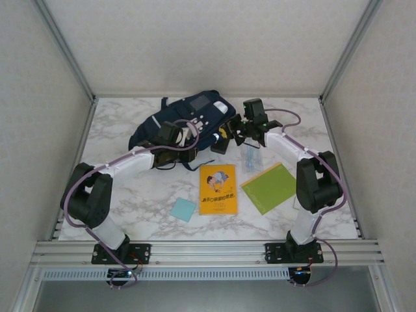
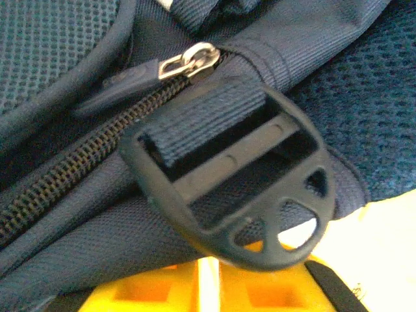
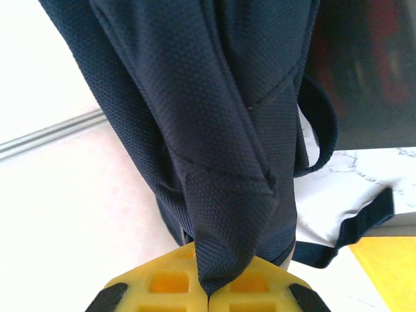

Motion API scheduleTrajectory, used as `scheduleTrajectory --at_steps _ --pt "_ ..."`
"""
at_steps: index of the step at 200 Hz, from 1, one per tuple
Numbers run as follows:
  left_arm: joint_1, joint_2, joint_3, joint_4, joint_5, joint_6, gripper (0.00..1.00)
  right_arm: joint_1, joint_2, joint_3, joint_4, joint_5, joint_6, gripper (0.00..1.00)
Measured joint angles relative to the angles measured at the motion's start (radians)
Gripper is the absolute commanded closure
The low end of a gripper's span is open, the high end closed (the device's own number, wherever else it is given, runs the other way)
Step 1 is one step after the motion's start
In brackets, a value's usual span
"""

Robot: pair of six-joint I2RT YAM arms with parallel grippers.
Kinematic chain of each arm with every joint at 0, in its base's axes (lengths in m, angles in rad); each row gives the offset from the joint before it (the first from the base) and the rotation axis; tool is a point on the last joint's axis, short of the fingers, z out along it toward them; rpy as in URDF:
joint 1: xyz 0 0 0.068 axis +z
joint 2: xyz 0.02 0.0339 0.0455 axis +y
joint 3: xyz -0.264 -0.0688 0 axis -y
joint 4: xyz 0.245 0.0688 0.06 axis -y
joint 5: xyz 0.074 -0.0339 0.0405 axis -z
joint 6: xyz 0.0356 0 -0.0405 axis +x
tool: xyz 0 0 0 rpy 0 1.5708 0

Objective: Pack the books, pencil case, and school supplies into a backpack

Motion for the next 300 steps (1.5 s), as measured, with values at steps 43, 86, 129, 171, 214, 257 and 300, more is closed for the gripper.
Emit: scheduleTrajectory --at_steps 43,86,129,171,214,257,300 --pt "-0.006 0.023 0.044 0.036 -0.074 -0.001 0.71 -0.003 -0.032 -0.045 0.074 0.002 0.103 1.00" --pt "-0.019 0.041 0.049 0.093 -0.201 0.024 0.68 -0.003 -0.045 -0.084 0.122 0.000 0.186 1.00" --pt "-0.022 0.048 0.052 0.139 -0.272 0.039 0.72 -0.003 -0.051 -0.084 0.147 0.000 0.216 1.00" --pt "-0.022 0.109 0.085 0.156 -0.300 0.068 0.68 -0.003 -0.052 -0.103 0.171 0.000 0.237 1.00" --pt "-0.021 0.172 0.137 0.158 -0.305 0.080 0.72 -0.006 -0.052 -0.138 0.224 0.000 0.282 1.00" --pt "-0.015 0.200 0.156 0.164 -0.292 0.077 1.00 -0.016 -0.052 -0.169 0.271 -0.006 0.320 1.00" --pt "-0.007 0.196 0.150 0.170 -0.264 0.075 1.00 -0.034 -0.053 -0.177 0.273 -0.019 0.303 1.00"
